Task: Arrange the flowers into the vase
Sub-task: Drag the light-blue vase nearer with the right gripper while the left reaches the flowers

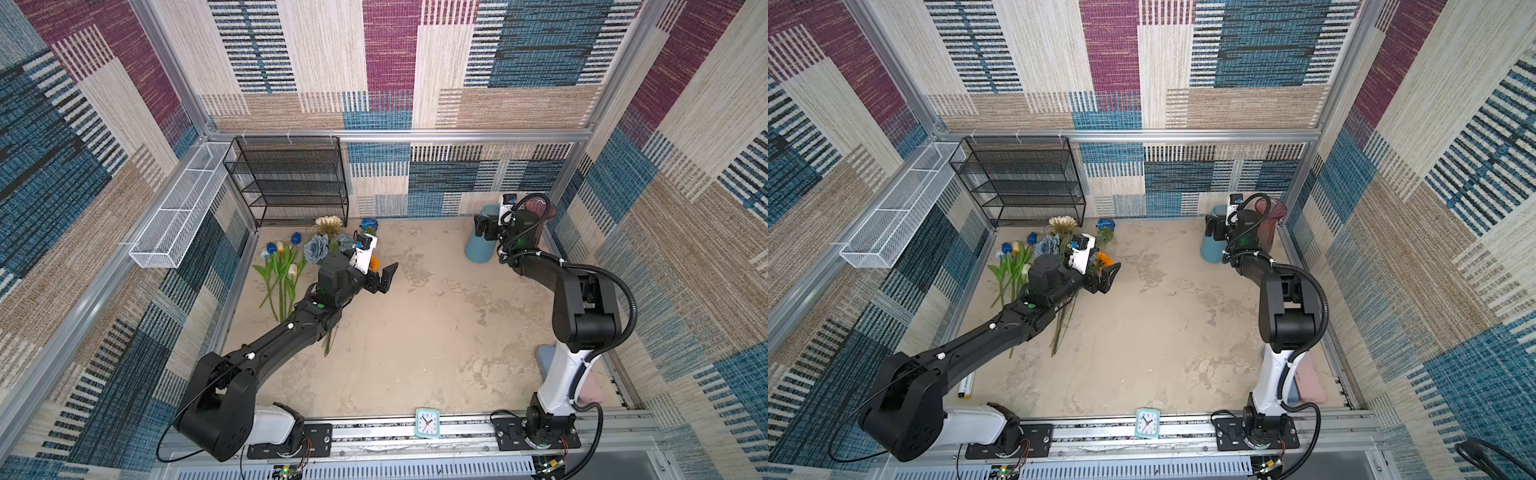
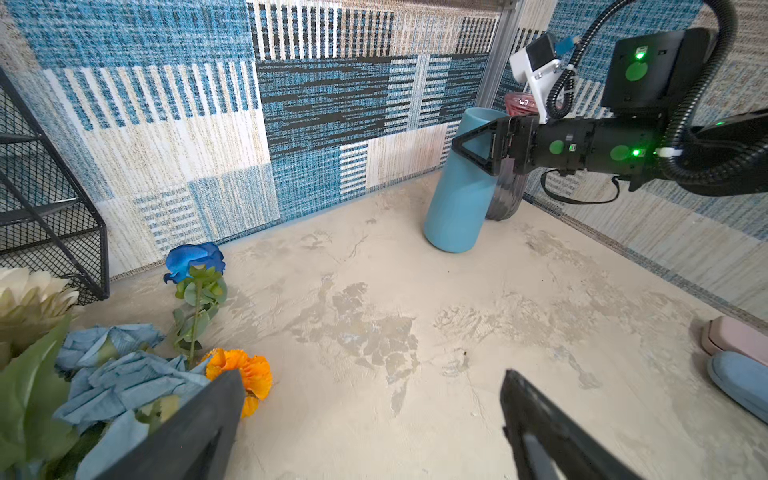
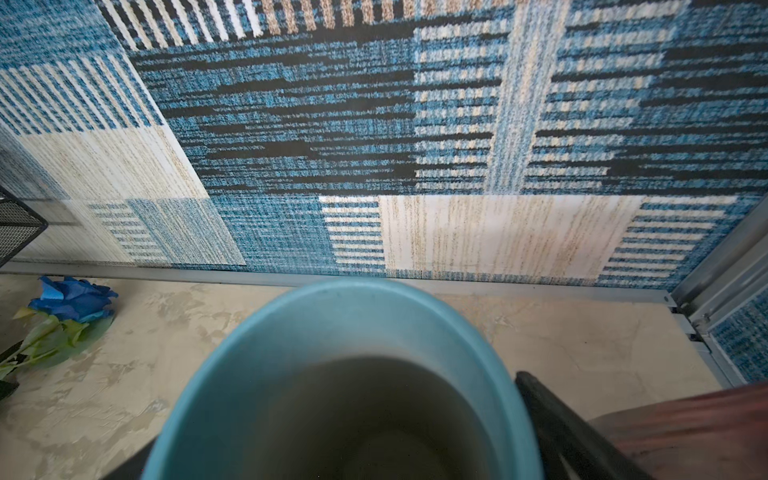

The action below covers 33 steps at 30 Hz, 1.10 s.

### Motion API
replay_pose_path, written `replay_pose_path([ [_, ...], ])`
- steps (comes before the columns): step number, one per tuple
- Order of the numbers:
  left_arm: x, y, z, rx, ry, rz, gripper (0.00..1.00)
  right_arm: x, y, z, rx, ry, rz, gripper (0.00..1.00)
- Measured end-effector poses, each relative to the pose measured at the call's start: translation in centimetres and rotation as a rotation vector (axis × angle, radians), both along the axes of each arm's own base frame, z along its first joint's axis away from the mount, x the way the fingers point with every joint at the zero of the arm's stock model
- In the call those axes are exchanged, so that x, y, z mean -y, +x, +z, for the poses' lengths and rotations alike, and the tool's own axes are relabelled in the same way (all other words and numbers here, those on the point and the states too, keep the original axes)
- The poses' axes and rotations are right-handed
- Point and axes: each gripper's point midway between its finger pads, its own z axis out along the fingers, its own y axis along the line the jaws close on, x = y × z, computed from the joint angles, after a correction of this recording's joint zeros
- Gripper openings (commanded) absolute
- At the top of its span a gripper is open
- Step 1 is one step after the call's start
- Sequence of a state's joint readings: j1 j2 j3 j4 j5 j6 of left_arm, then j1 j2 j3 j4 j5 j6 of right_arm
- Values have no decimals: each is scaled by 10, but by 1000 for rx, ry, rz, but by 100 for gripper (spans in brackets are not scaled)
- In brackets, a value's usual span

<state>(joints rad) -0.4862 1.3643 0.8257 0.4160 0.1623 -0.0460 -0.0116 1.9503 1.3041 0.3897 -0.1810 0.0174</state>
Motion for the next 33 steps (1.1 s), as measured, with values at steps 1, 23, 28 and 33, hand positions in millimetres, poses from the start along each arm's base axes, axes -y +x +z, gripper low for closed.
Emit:
replay_pose_path([
  [1, 0, -1, 0, 2, -2, 0, 99, -1, 1, -2, -1, 1, 6, 99],
  [23, -24, -5, -5, 19, 12, 111, 100, -14, -16, -4, 51, -50, 96, 59],
  [28, -36, -5, -7, 23, 23, 173, 100, -26, -33, -2, 49, -48, 170, 39],
  [33, -57, -5, -13, 15, 46, 265, 99, -86, -78, 2, 45, -30, 361, 36],
])
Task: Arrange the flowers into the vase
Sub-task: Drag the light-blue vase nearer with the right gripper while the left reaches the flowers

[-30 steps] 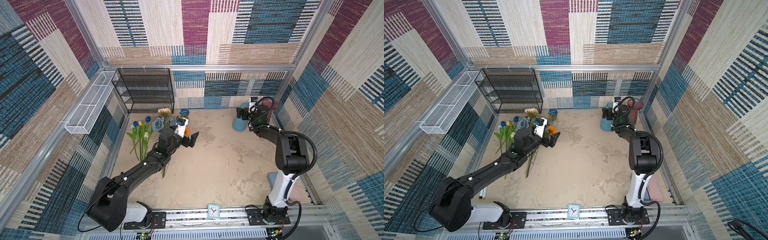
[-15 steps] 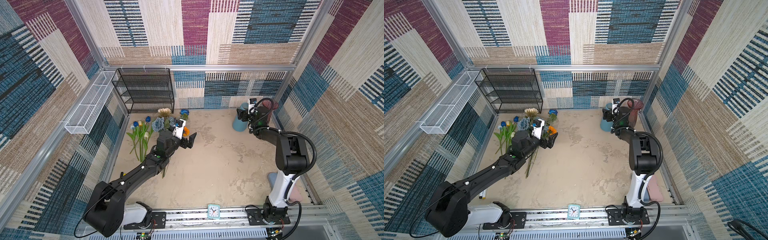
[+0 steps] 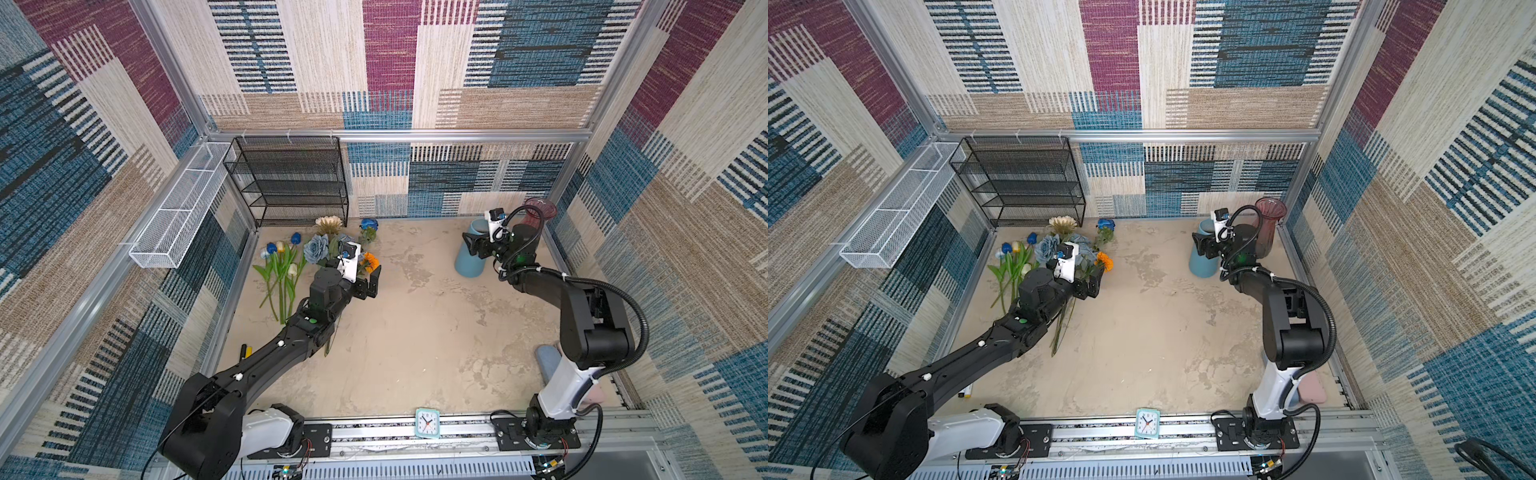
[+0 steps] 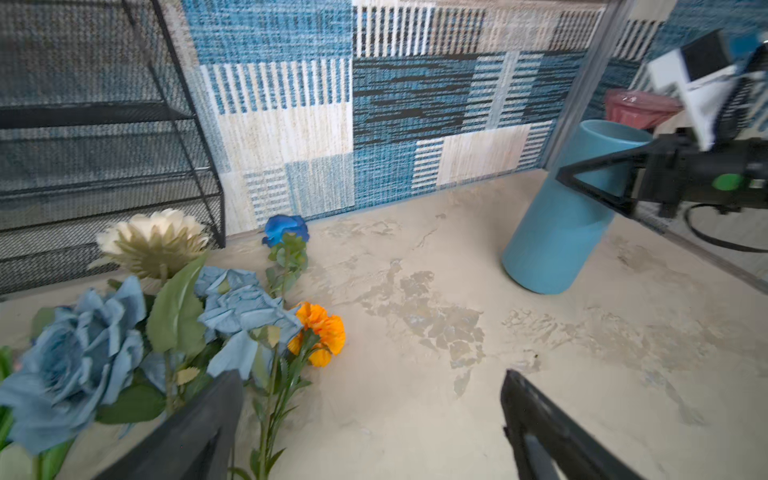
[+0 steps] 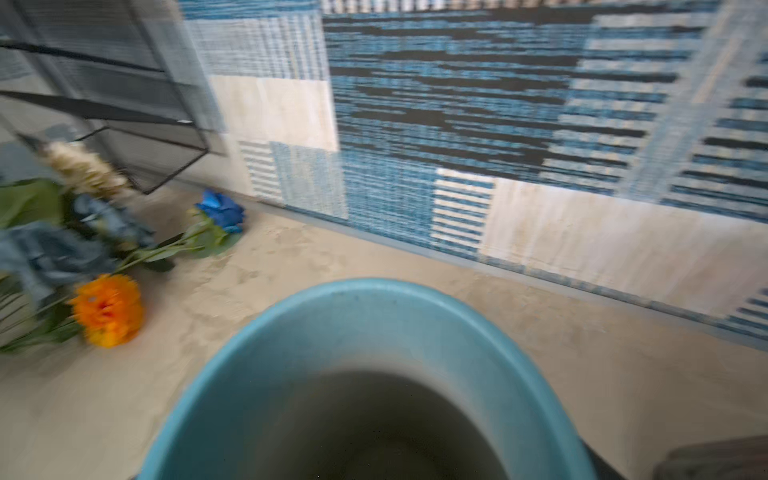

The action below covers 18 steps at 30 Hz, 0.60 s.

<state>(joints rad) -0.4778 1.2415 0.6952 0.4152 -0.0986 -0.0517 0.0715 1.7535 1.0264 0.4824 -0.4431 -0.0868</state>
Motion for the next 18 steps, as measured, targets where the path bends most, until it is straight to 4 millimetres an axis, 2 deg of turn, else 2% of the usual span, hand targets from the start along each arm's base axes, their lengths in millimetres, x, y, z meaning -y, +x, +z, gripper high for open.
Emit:
replay_pose_path([
  [5, -32, 8, -16, -65, 13, 126, 95, -100, -63, 7, 46, 27, 325, 33],
  [7, -43, 9, -24, -104, 13, 167, 90, -135, -87, 8, 60, 36, 453, 33],
  [9, -54, 10, -30, -141, 14, 198, 87, -158, -104, 11, 83, 34, 536, 33],
  [12, -71, 13, -33, -192, 20, 244, 82, -177, -120, 12, 116, 27, 620, 33],
  [16, -86, 9, -44, -250, 40, 291, 81, -185, -121, 5, 121, 13, 650, 34],
  [18, -91, 5, -52, -286, 47, 299, 77, -188, -121, 4, 120, 7, 658, 34],
])
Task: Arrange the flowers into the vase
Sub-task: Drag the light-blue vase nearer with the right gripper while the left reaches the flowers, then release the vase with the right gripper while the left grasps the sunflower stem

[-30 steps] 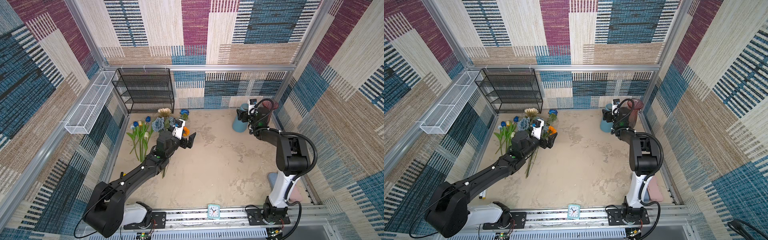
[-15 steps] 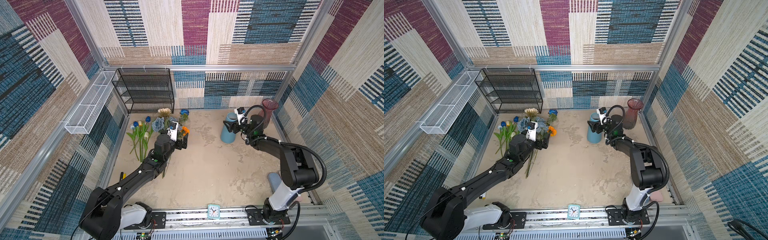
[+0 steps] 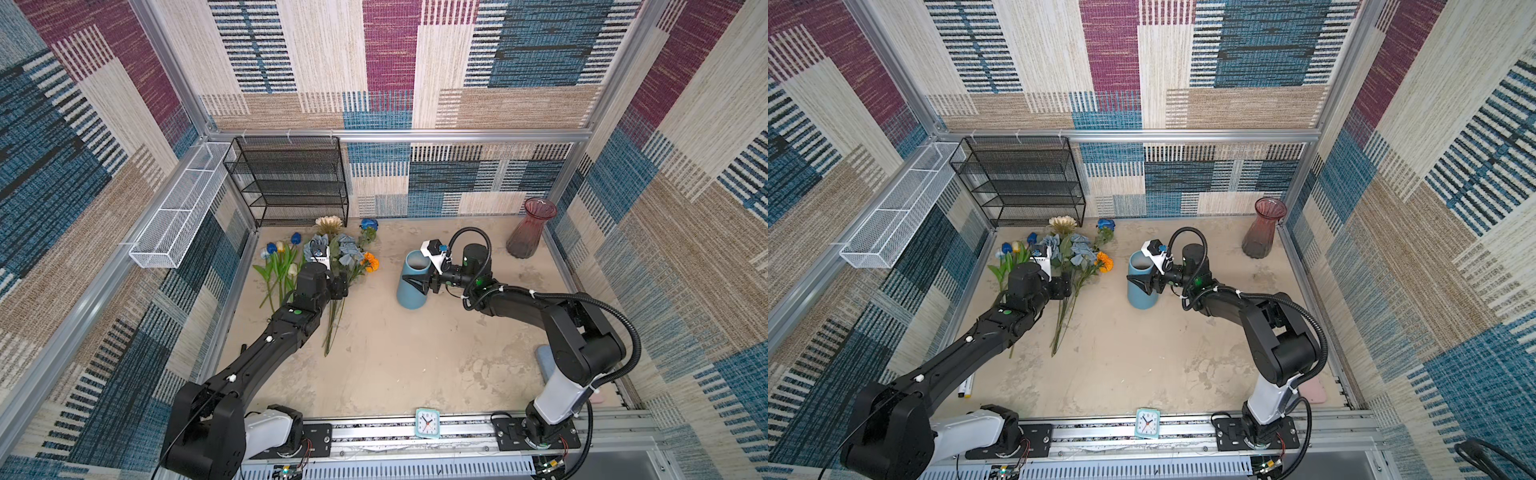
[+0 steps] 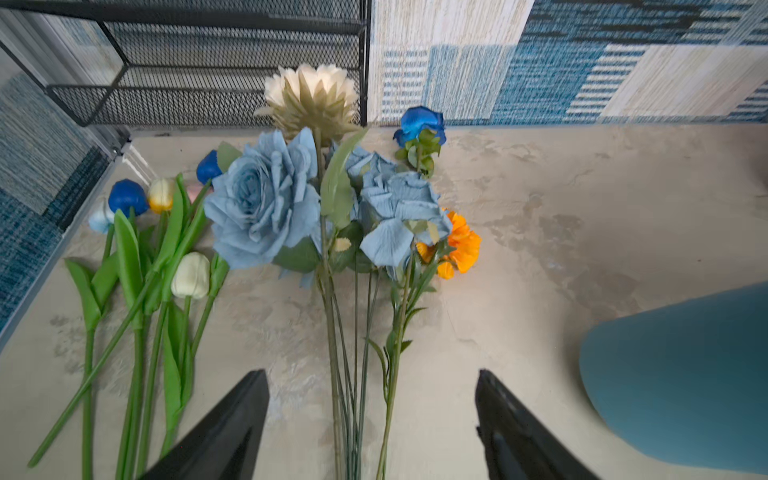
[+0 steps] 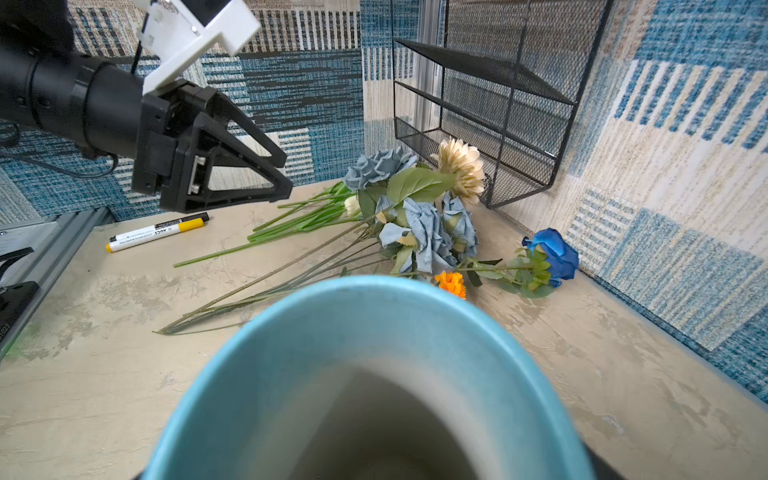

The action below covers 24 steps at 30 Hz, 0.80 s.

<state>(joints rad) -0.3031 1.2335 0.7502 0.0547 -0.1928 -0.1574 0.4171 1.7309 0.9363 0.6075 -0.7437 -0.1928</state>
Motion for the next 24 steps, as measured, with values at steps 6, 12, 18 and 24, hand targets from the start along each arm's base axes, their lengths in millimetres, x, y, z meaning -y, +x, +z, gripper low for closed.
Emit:
replay_pose_path([
  [6, -16, 0, -34, -127, 12, 40, 72, -5, -1, -5, 6, -10, 16, 46],
  [12, -12, 11, -52, -215, 22, 29, 69, -3, -4, -10, 4, -10, 15, 62],
  [18, -11, 14, -58, -238, 12, 19, 78, 2, -7, -9, 23, -2, -13, 100],
  [24, -16, 19, -50, -228, -7, 23, 76, 5, -6, 20, 109, 39, -38, 100],
])
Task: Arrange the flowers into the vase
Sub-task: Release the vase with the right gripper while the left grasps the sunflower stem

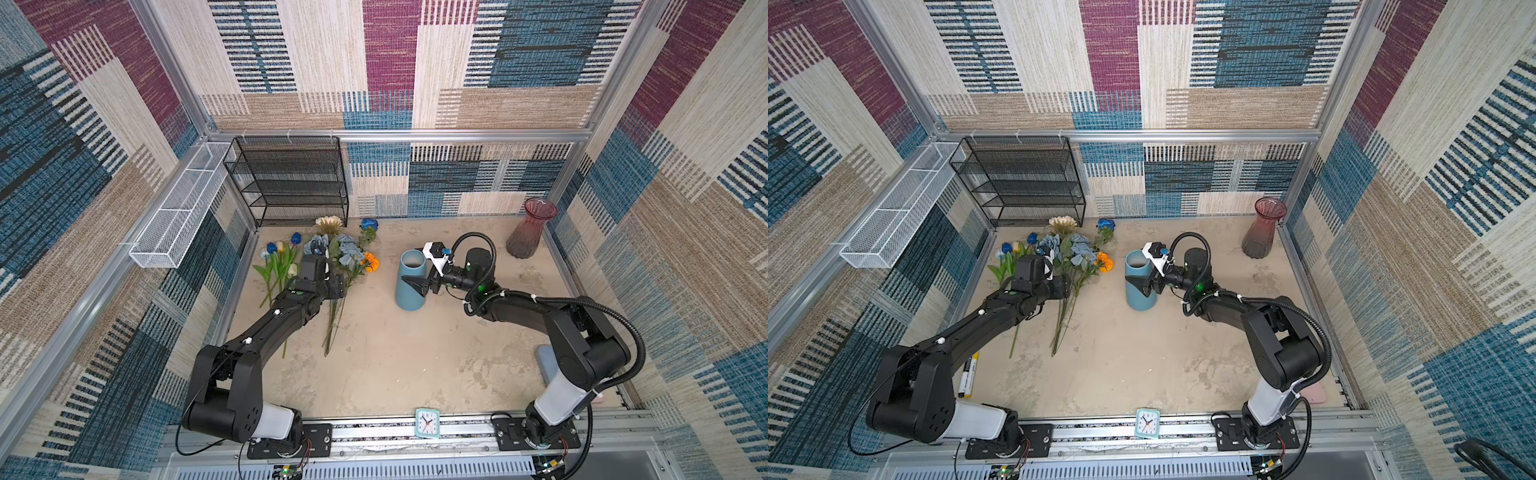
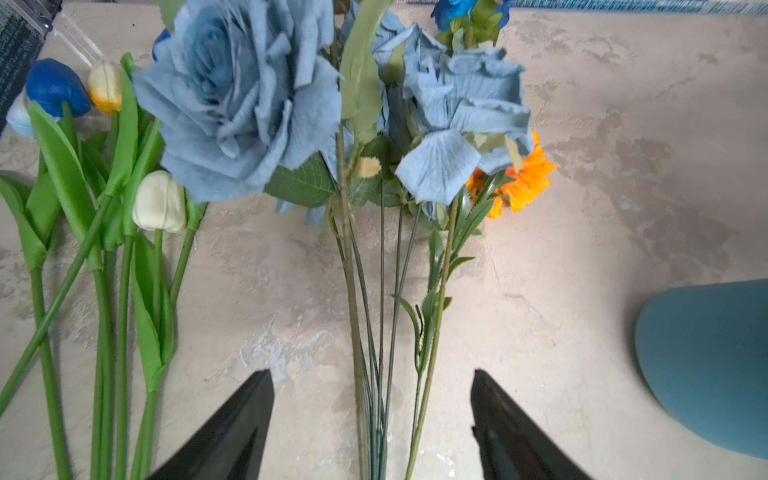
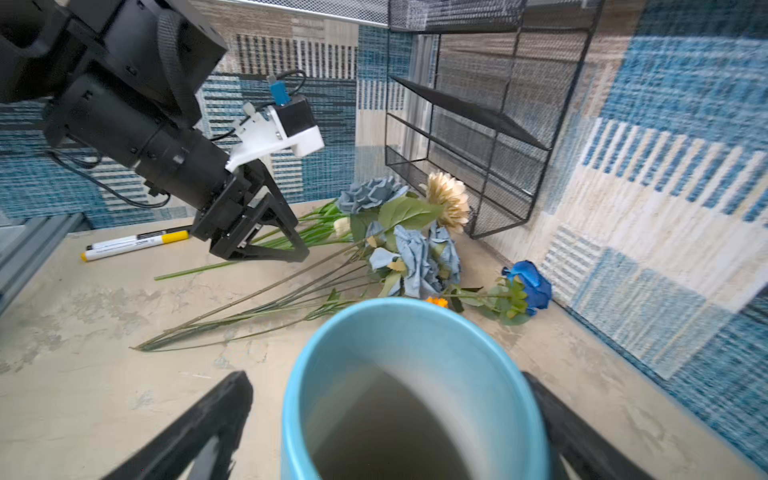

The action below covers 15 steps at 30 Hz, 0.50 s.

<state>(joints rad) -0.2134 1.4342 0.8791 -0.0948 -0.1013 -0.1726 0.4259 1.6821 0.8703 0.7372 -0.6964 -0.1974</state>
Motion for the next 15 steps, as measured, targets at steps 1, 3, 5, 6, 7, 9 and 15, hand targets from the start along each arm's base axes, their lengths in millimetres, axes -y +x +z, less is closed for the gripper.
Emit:
replay_pose_path([
  [1, -1, 2, 1, 2, -2, 3, 75, 1, -1, 6, 9, 7, -1, 100],
  [3, -3, 5, -1, -10, -1, 9, 73, 1, -3, 19, 32, 23, -1, 100],
  [5, -3, 7, -4, -31, 2, 2, 71, 3, -5, 33, 59, 37, -4, 100],
  [6, -1, 9, -6, -42, -2, -5, 69, 5, -6, 41, 71, 45, -13, 100],
  [7, -1, 12, -7, -50, -3, -8, 66, 7, -7, 50, 85, 54, -23, 100],
  [9, -3, 18, -10, -63, 1, -3, 62, 10, -11, 67, 106, 75, -36, 100],
  [15, 0, 31, -25, -119, -1, -19, 49, 27, -28, 117, 164, 140, -96, 100],
])
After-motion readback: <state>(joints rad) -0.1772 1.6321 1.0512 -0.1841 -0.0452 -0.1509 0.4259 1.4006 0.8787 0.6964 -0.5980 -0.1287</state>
